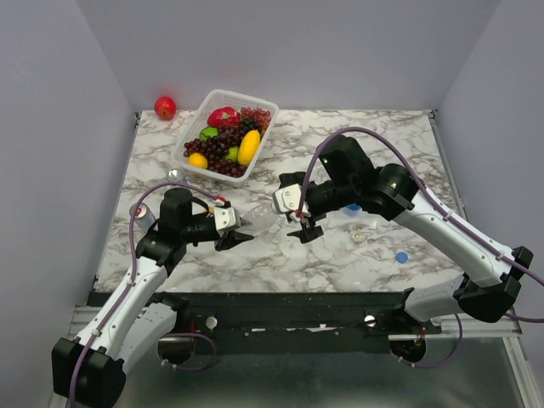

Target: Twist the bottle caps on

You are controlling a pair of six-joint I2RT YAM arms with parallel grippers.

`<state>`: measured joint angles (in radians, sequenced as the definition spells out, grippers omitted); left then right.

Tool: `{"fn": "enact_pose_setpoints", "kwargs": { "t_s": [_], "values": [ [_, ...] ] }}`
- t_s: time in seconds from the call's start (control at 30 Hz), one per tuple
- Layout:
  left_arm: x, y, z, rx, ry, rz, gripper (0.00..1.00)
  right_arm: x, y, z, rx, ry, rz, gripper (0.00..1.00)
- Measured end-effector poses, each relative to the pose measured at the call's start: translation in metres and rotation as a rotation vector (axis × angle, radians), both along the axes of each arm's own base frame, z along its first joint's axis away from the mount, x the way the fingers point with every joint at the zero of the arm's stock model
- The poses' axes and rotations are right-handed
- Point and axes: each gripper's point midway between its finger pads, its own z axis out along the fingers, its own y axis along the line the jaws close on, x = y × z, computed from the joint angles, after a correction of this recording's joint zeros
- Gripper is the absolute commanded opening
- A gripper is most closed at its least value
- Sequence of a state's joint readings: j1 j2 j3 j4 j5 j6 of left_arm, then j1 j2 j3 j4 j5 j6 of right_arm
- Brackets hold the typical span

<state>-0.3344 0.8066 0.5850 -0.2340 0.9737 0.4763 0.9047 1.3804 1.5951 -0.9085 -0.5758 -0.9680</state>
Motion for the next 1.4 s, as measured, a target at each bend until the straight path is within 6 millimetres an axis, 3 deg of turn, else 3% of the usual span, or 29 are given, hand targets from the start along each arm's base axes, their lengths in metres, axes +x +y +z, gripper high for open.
{"fn": "enact_pose_setpoints", "kwargs": {
  "t_s": [0.3,1.07,1.23,1.4],
  "values": [
    [-0.002,-0.002,0.003,-0.036,0.036,0.018,0.00,0.000,0.001,-0.016,-0.021,-0.015,0.022,0.98],
    [0.002,-0.009,0.003,-0.142,0.138,0.060,0.00,0.014,-0.008,-0.022,-0.014,0.052,-0.183,0.96],
    [0.001,-0.007,-0.004,-0.130,0.151,0.065,0.00,0.022,-0.016,-0.037,-0.083,0.157,-0.267,0.94],
    [0.011,0.002,0.004,-0.123,0.046,0.111,0.00,0.018,-0.049,-0.074,-0.263,0.328,-0.364,0.88]
  ]
}}
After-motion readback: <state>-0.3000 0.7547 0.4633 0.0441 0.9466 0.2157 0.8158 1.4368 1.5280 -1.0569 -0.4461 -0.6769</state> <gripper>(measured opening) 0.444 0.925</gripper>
